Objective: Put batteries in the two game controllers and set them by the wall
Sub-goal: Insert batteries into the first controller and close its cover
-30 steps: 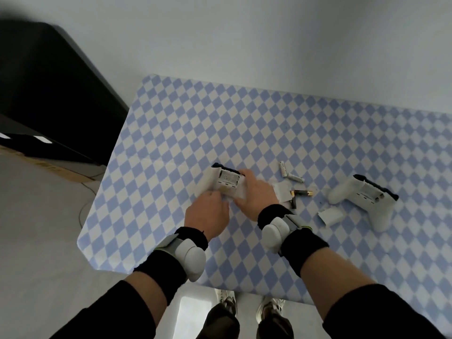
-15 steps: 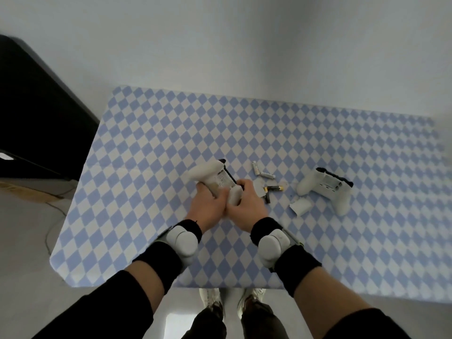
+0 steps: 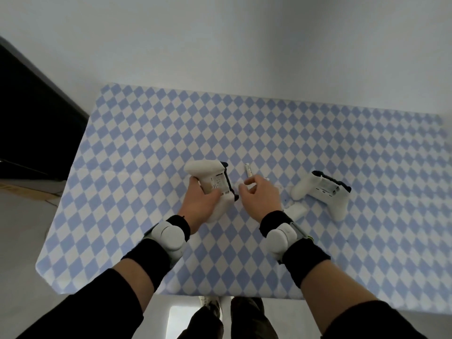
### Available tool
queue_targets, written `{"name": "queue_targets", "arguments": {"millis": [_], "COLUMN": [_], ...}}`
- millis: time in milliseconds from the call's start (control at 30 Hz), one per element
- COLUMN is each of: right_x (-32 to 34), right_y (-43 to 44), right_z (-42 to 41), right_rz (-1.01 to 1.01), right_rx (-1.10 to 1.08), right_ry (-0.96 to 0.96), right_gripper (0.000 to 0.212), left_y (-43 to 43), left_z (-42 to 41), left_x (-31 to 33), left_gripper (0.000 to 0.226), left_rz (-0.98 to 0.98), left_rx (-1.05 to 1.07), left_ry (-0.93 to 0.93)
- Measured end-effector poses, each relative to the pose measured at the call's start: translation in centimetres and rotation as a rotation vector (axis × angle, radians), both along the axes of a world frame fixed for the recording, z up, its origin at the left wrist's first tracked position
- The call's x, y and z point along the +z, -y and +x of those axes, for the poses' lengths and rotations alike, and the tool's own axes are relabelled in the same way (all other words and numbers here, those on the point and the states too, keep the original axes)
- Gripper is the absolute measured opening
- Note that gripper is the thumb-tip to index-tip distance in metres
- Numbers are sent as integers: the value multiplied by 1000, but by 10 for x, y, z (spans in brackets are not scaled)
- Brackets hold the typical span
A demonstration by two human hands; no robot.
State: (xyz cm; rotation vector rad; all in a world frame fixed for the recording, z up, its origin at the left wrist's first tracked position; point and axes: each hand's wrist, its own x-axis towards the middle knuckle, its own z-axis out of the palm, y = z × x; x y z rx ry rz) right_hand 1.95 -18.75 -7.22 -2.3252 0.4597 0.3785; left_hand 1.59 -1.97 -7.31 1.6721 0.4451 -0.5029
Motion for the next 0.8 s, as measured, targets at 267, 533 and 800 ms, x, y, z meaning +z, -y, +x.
{"name": "queue_targets", "arguments": {"millis": [267,533,800], "right_x": [-33,-49,-15], "right_y": [27,24,28], "right_z": [61,83,76], "right_rz": [-238,-217,67], "right_rx": [152,367,215], "right_ry": [74,10,188], "right_gripper": [22,33,13], "left_y": [9,14,23], "left_z": [20,33,30], "left_x": [-16,-18,-10], "left_gripper": [53,54,61], "left_rz": [2,-85,-137], "left_rx": [55,108,138], "left_ry": [-58,-88,-99]}}
